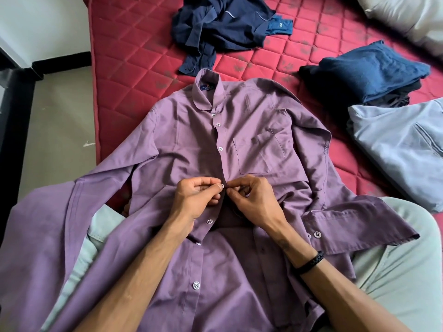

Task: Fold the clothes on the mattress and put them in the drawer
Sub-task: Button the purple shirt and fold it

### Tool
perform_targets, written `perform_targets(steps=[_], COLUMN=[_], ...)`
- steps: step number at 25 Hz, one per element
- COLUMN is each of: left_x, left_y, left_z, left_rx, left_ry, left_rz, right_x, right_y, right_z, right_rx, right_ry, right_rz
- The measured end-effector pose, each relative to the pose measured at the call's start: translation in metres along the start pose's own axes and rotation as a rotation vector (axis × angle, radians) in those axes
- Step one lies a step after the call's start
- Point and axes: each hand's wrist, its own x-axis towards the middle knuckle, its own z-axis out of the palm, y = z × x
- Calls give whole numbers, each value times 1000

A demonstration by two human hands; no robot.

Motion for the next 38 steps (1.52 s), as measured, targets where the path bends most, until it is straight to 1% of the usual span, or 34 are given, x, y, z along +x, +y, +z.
perform_targets(steps=[6, 9, 11, 16, 19, 23, 26, 31, 38], left_x=[0, 0, 0, 0, -2, 0, 2, 2, 3], left_y=[2, 1, -1, 0, 0, -4, -5, -3, -4], left_z=[0, 0, -1, 2, 2, 0, -1, 2, 1], left_rx=[-63, -71, -73, -52, 8, 60, 107, 91, 127], left_ry=[-18, 1, -9, -28, -33, 30, 42, 35, 68], left_rz=[-64, -62, -50, 1, 57, 140, 201, 190, 222], right_x=[1, -2, -1, -3, -5, -4, -4, -4, -4], right_y=[0, -4, -2, 3, 0, -3, -5, -6, -6], right_z=[-1, -3, -2, 4, 5, 6, 5, 5, 8], right_rx=[179, 328, 385, 388, 363, 350, 330, 319, 353], right_ry=[-72, -112, -99, -5, 37, 28, 25, 61, -2], right_rz=[103, 147, 176, 219, 212, 198, 180, 149, 160])
